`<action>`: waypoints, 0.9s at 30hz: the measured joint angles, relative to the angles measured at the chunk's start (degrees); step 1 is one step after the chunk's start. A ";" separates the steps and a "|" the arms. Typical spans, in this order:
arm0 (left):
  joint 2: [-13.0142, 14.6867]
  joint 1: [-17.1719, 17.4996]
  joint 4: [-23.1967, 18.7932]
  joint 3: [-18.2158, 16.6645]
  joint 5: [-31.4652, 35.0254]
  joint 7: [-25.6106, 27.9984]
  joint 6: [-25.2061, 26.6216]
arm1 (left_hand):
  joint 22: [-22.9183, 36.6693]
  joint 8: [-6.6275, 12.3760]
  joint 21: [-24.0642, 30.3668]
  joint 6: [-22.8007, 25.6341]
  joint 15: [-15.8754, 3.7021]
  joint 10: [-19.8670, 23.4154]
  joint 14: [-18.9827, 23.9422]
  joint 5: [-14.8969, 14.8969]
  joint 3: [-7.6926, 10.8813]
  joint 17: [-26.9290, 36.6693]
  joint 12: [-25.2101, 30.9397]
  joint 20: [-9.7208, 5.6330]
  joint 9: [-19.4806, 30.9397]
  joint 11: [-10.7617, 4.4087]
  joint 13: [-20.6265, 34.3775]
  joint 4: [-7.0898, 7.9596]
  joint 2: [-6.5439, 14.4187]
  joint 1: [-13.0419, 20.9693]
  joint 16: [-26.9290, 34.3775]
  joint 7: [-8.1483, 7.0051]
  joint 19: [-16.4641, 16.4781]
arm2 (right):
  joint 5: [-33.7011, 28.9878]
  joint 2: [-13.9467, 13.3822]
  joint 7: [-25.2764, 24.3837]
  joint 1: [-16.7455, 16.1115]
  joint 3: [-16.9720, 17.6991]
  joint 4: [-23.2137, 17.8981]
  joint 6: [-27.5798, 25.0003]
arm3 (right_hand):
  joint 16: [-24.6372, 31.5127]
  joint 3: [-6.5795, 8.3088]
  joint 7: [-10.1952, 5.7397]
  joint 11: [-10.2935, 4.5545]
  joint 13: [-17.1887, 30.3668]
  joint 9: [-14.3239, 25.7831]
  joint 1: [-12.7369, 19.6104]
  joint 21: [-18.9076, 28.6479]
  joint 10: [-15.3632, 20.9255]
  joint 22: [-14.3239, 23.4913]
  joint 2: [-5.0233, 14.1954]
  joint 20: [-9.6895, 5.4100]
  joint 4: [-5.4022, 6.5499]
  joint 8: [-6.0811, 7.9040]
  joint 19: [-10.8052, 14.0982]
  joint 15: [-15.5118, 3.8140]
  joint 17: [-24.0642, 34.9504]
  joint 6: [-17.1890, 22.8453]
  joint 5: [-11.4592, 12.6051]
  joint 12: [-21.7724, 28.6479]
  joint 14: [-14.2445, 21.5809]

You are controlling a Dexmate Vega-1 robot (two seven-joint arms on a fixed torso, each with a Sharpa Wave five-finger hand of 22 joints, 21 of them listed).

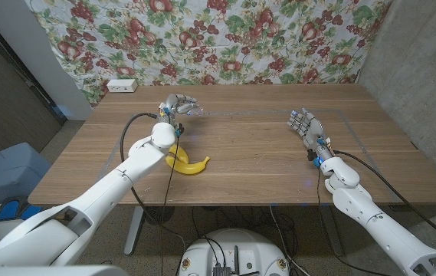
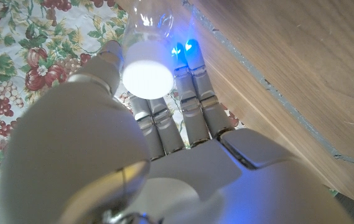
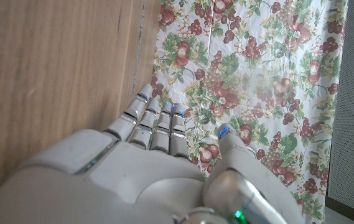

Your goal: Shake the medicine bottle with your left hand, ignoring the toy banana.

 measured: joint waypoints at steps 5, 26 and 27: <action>0.61 0.40 -1.44 -0.37 -0.52 -0.87 -0.08 | 0.26 -0.21 0.45 0.21 -0.01 0.31 0.00 -0.03 -0.50 0.00 -0.05 -0.08 0.00 -0.12 -0.01 0.07 0.30 0.74 0.21 0.20 -0.07 | -0.05 0.00 0.00 0.00 -0.04 -0.07 0.01 | 0.00 0.00 0.00 0.00 0.00 0.00 0.00 0.00 0.00 0.00 0.00 0.00 0.00 -0.22 0.00 0.00 0.00 0.00 0.00 0.00 0.00; 2.76 2.50 -6.07 -2.63 -2.76 -3.18 -0.44 | 1.08 -0.65 2.29 0.60 -0.52 0.90 0.51 -0.06 -1.54 0.00 -0.07 -0.08 -0.01 -0.10 0.41 0.30 -0.15 1.19 0.48 0.00 -0.09 | -0.83 0.49 0.06 1.09 -0.68 0.64 0.34 | -0.23 0.01 0.00 0.00 0.00 0.00 0.00 -0.41 0.00 0.00 0.00 -0.25 -0.32 -0.22 0.25 0.00 0.02 0.00 0.00 -0.39 0.00; 2.87 2.63 -6.29 -2.78 -3.01 -3.38 -0.62 | 1.09 -0.65 2.47 0.60 -0.52 0.90 0.51 -0.06 -1.54 0.00 -0.07 -0.08 0.00 -0.10 0.41 0.30 -0.15 1.19 0.49 0.00 -0.09 | -0.89 0.52 0.06 1.23 -0.74 0.73 0.34 | -0.23 0.01 0.00 0.00 0.00 0.00 0.00 -0.41 0.00 0.00 0.00 -0.43 -0.32 -0.22 0.43 0.00 0.02 0.00 0.00 -0.39 0.00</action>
